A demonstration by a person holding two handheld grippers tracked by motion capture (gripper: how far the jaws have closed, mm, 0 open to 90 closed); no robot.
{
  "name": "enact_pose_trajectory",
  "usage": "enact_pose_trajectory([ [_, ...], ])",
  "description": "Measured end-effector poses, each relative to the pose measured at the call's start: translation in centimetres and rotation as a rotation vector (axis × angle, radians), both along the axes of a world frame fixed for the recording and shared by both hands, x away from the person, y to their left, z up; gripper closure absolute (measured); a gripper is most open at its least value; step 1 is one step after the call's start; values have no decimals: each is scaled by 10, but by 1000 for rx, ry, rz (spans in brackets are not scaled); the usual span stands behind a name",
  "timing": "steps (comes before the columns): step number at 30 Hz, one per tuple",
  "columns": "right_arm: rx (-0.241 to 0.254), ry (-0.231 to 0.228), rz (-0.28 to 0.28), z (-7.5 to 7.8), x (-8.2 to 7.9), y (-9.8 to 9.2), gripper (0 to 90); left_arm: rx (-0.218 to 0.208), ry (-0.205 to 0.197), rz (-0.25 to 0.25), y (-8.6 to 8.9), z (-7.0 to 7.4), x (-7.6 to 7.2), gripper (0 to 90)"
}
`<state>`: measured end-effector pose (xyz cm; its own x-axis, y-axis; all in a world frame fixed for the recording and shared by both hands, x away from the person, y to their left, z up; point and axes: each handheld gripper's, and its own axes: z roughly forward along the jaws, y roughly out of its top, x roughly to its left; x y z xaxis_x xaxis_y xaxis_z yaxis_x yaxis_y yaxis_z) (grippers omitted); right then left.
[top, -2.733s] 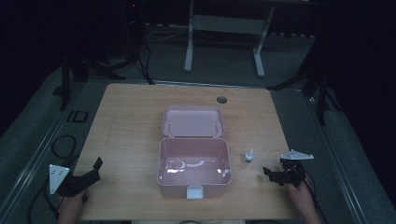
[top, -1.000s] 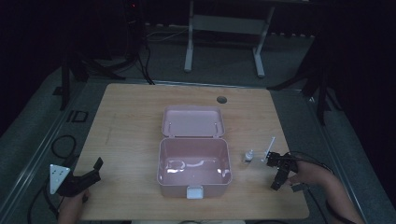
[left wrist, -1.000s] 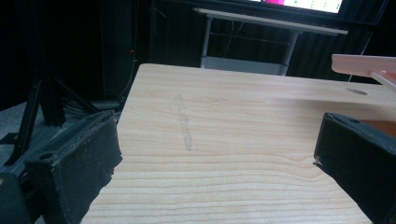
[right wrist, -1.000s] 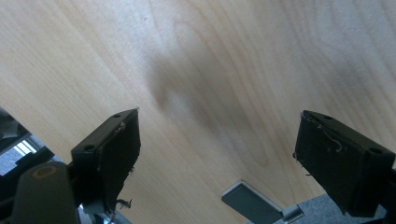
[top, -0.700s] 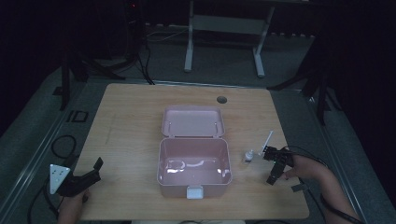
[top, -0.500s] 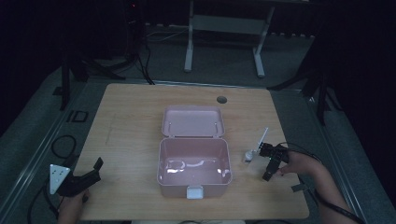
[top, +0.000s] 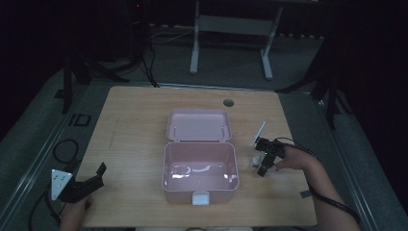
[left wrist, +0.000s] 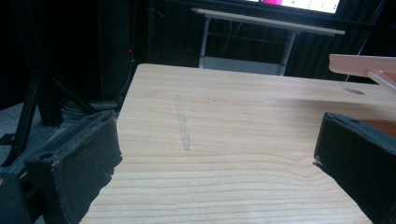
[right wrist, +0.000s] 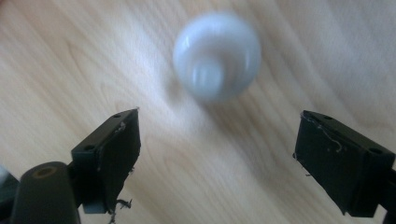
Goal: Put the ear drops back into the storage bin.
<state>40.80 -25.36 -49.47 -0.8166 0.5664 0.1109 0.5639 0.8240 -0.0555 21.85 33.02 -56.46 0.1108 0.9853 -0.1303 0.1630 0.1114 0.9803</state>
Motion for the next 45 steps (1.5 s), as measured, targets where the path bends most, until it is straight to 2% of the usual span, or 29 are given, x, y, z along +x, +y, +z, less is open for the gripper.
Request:
enact_pose_trajectory([
  [8,-10,-13,14,-2,10,17,220,2,0,-3,0,0,0,5],
  [14,-8,13,1,-8,17,23,286,1,-1,-4,0,0,0,4],
  [17,-17,22,13,-12,18,26,343,1,-1,-4,0,0,0,4],
  [23,-28,11,37,-14,17,28,533,1,-1,-4,0,0,0,4],
  [27,-37,-18,88,-11,14,29,592,1,-1,-4,0,0,0,4],
  [35,-38,-24,167,-10,6,29,593,0,0,-3,0,0,0,4],
  [39,-37,-29,260,-10,-3,29,594,0,0,-3,0,0,0,4],
  [45,-14,-59,432,-9,-18,26,594,0,0,-1,0,0,0,4],
])
